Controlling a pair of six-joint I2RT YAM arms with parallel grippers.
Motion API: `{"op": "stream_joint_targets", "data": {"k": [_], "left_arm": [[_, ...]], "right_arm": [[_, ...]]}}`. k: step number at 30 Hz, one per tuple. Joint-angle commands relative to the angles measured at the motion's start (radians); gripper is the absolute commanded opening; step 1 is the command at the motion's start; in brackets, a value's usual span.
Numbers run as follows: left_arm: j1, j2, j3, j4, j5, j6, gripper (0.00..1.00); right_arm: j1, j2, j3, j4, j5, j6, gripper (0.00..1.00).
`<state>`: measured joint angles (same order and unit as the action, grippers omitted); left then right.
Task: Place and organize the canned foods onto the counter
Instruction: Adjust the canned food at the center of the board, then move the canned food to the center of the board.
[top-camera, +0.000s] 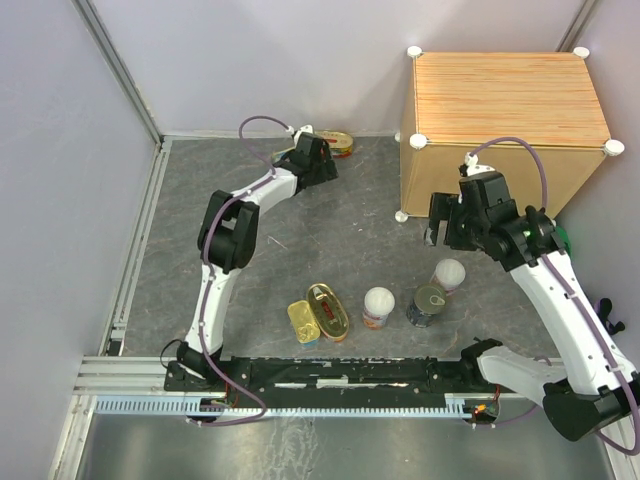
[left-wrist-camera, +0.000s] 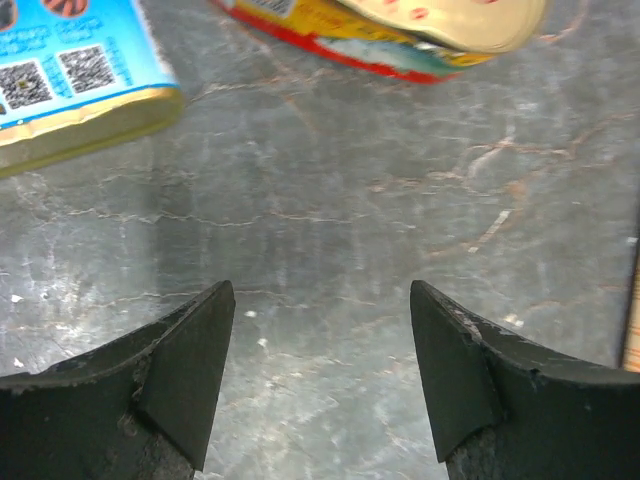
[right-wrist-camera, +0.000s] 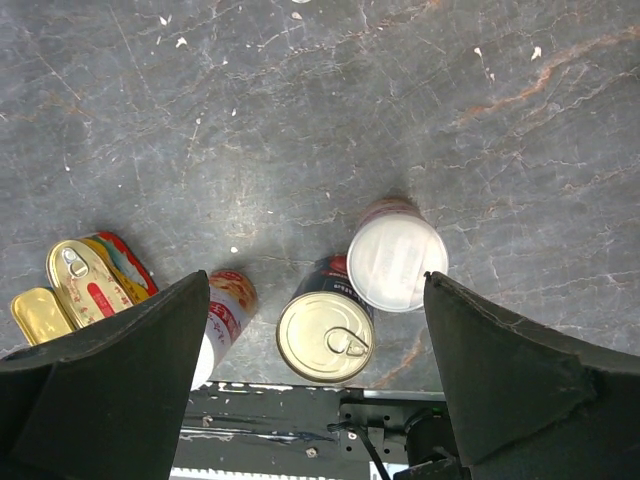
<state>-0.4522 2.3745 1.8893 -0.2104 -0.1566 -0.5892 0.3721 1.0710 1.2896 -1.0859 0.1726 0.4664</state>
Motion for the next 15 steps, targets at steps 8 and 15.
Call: {"op": "stream_joint_targets", "data": {"k": [8,15], "left_arm": [[-0.027,-0.096,0.066,0.257,-0.048,0.045,0.78],[-0.025,0.045,0.202,0.335,-0.124,0.164,0.78]], "right_arm": [[-0.001,-0.024,0.023,0.006,-0.042,0.012,0.95],[0.0,-0.022,0.033,0.033,-0.042,0.013,0.95]]}}
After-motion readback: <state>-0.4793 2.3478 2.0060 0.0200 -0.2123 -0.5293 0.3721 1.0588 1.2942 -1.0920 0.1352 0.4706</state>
